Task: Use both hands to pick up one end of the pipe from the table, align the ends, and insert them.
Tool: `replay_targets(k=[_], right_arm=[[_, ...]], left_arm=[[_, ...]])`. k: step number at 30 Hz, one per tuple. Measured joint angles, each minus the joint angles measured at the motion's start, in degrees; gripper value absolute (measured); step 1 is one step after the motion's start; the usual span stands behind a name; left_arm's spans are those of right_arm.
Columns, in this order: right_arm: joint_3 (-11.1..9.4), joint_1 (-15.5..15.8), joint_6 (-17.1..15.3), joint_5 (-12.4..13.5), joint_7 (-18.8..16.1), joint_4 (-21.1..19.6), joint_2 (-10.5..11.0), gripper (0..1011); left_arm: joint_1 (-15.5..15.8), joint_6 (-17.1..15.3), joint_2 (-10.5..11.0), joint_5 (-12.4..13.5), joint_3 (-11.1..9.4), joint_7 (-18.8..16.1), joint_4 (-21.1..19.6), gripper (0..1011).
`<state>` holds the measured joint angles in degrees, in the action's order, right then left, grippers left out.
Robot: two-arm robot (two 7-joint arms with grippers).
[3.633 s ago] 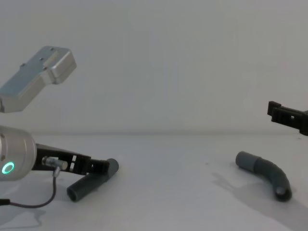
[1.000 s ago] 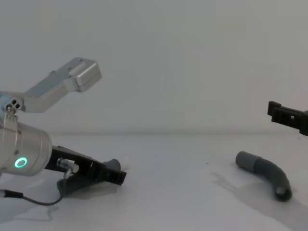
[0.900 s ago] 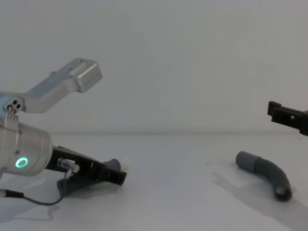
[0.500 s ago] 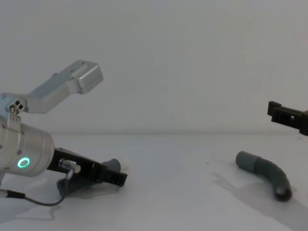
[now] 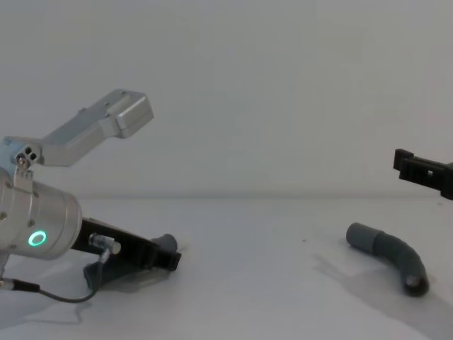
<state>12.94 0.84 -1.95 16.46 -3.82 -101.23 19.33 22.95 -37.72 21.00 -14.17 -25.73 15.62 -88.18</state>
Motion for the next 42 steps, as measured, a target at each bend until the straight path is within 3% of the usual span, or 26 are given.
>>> replay_targets(k=[10,27,33,34,36,42], right_arm=[[0.0,0.0,0.0,0.0,0.0,0.0,0.0,1004],[0.0,-0.1,-0.2,0.0,-0.1,0.0,0.0,1004],[0.2,-0.8,-2.3,0.0,-0.9,-0.5,0.4,1004],[0.5,-1.5,-4.6,0.3,-1.8,-1.0,1.0,1004],[0.6,-1.9,-5.6,0.4,-2.2,-1.2,1.2,1004],[1.5,-4.5,-12.9,0.9,-4.7,-1.9,2.9,1004]], left_arm=[[0.0,-0.1,-0.1,0.1,0.1,0.0,0.1,367],[0.1,-0.2,-0.1,0.1,0.1,0.1,0.2,365],[0.1,-0.2,-0.1,0.1,0.1,0.1,0.2,365],[0.1,-0.2,-0.1,0.1,0.1,0.1,0.2,365],[0.1,-0.2,-0.1,0.1,0.1,0.1,0.2,365],[0.1,-0.2,-0.1,0.1,0.1,0.1,0.2,365]])
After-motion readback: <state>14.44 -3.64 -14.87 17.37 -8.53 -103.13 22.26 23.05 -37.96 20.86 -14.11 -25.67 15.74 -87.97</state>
